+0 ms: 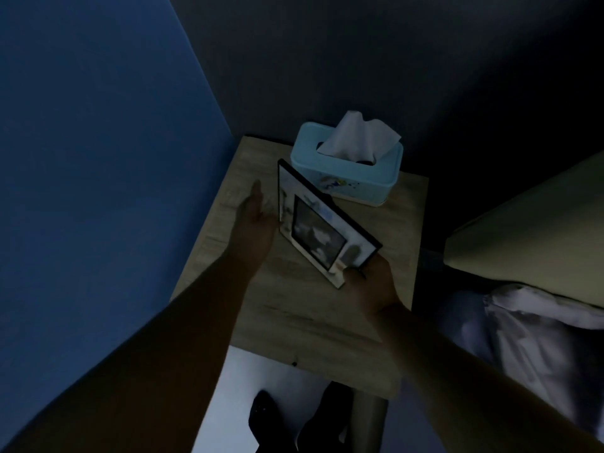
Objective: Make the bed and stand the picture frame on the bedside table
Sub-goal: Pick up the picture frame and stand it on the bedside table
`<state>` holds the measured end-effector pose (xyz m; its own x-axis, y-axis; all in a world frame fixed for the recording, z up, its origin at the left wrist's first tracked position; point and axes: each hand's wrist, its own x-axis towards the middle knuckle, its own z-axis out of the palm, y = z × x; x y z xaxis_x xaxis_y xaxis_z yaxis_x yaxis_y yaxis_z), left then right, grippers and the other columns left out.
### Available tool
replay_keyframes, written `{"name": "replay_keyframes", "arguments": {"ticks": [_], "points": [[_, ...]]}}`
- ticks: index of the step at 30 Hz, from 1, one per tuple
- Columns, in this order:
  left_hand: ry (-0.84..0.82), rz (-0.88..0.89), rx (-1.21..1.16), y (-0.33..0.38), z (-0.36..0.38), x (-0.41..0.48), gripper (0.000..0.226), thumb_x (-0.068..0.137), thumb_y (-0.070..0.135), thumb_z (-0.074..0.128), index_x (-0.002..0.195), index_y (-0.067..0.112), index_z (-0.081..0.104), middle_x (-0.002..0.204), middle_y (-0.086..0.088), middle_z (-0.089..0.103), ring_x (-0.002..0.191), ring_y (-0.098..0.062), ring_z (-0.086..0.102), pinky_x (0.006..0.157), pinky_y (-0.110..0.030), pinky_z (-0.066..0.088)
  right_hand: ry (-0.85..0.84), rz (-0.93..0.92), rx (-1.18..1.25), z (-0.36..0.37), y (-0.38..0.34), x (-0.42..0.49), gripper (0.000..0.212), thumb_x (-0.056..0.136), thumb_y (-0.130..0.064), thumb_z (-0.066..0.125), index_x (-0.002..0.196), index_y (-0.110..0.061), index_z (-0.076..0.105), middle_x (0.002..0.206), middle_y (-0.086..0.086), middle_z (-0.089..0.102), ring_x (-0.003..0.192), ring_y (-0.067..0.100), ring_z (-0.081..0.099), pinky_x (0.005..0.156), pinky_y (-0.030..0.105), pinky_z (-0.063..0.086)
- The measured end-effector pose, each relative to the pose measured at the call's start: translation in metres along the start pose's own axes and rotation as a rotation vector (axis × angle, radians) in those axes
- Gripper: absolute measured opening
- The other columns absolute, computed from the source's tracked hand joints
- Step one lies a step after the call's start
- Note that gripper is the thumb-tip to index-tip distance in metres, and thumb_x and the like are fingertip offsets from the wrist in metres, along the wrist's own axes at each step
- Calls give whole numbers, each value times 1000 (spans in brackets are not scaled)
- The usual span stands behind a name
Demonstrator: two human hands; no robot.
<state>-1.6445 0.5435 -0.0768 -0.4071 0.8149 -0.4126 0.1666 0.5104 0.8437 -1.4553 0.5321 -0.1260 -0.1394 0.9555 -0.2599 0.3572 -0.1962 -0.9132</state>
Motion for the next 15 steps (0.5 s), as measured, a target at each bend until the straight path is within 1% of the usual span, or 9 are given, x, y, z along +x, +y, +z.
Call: {"name": "replay_keyframes", "arguments": {"ticks": [2,5,8,10,11,12,13,14,15], "points": [[-101,-45,-7,1,-4,8,66,94,8,40,149,34,15,155,2,25,140,-16,27,107,-23,21,17,39,29,-4,2,5,36,76,2,55,111,9,62,109,16,65,106,29,60,89,35,48],[-200,-61,-32,3,-5,13,50,98,24,41,145,34,29,152,8,33,133,-8,35,112,-23,24,-5,132,142,-8,-5,8,46,62,-15,53,102,4,65,99,11,65,96,26,61,83,37,50],[-192,-58,-19,-1,-1,9,45,96,29,44,141,30,41,143,9,45,122,-5,43,103,-22,31,-9,211,231,-10,-10,10,27,63,-13,55,86,-4,64,85,8,62,81,22,58,72,29,45],[-123,-66,-68,-2,0,5,42,94,27,49,136,26,49,136,6,51,118,-8,46,101,-24,34,-15,228,258,-13,-9,13,24,73,-4,61,96,4,65,91,8,63,89,23,58,78,30,44],[-84,-64,-99,-3,1,2,35,94,27,49,129,25,54,130,4,53,116,-10,47,100,-25,35,-11,260,265,-14,-9,15,21,74,-2,62,93,4,65,86,5,66,88,24,59,78,30,45],[-48,-61,-123,-4,1,0,25,95,26,48,117,27,60,123,2,56,113,-12,49,98,-27,37,-23,288,259,-16,-8,16,9,72,-3,60,79,1,64,71,-5,67,78,22,59,72,27,46],[-17,-68,-140,-6,1,-1,17,96,25,47,102,31,61,116,1,57,109,-14,50,98,-29,38,-16,319,244,-17,-6,19,10,73,-1,58,64,-6,57,51,-15,61,65,17,53,61,24,42],[3,-76,-151,-9,1,-3,17,96,24,46,91,35,59,112,-1,57,107,-17,51,98,-32,39,-19,345,246,-19,-2,22,27,76,5,56,56,-12,48,38,-16,53,58,14,46,55,24,35],[14,-94,-164,-12,0,-4,19,95,25,47,84,37,57,109,-2,58,106,-20,52,99,-35,40,-24,377,241,-19,-3,24,31,77,11,54,56,-10,47,37,-16,52,58,15,44,55,24,34]]}}
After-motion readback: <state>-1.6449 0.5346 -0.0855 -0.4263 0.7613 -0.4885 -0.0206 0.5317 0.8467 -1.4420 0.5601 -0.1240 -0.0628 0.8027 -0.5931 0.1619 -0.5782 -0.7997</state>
